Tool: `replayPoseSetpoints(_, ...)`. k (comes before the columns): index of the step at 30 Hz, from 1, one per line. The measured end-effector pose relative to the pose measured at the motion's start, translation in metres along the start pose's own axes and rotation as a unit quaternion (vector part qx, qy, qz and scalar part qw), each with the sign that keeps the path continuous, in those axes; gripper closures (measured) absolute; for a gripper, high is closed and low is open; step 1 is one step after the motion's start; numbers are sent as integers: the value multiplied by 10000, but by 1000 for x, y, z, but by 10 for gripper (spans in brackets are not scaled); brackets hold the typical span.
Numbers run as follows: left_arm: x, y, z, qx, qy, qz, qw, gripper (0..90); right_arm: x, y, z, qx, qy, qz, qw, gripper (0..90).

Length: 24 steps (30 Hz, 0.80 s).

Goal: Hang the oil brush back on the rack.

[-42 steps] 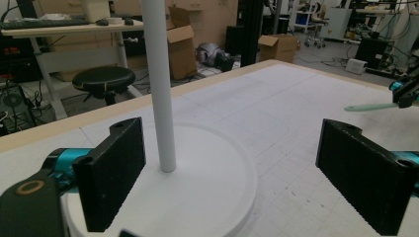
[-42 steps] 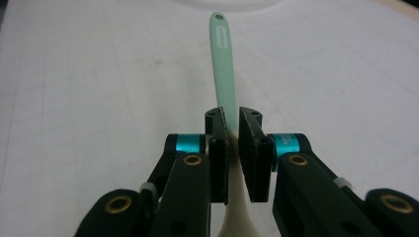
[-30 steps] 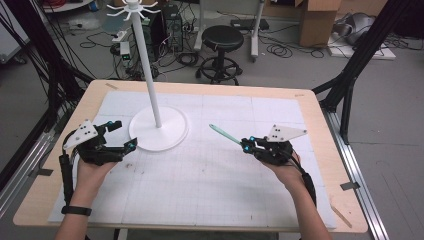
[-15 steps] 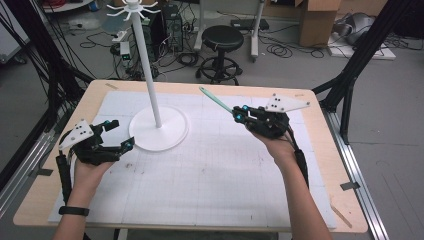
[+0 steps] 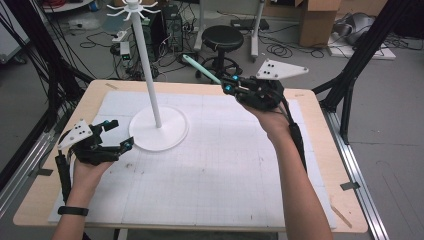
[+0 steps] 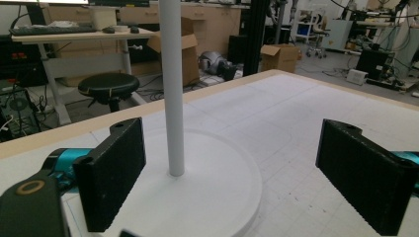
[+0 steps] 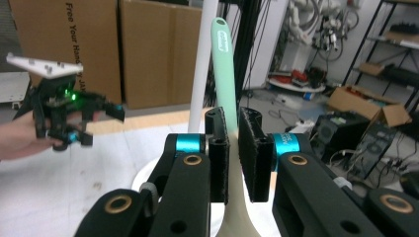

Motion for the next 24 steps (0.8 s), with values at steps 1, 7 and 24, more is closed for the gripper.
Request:
replayPoseSetpoints(1, 0, 0, 0, 0, 0, 0, 10000, 124, 0, 2, -5, -21, -31, 21, 10000, 837)
replayPoseSetpoints(7, 1, -2, 0, -18, -23, 5, 10000, 124, 6, 12, -31, -164, -121, 34, 9998, 837)
replayPoseSetpoints(24, 4, -6, -1, -81, -84, -5, 9999, 124, 13, 31, -75, -425, -106, 222, 9988, 837)
Point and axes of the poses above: each handheld gripper's, and its own axes: y roughly forward along the jaws, z roughly out of its underside, x roughly to its left, the point moved 8 cm from there along y, roughly forward along the jaws, and after that the axes turned 7 degrees about x, right-handed, at the moved point
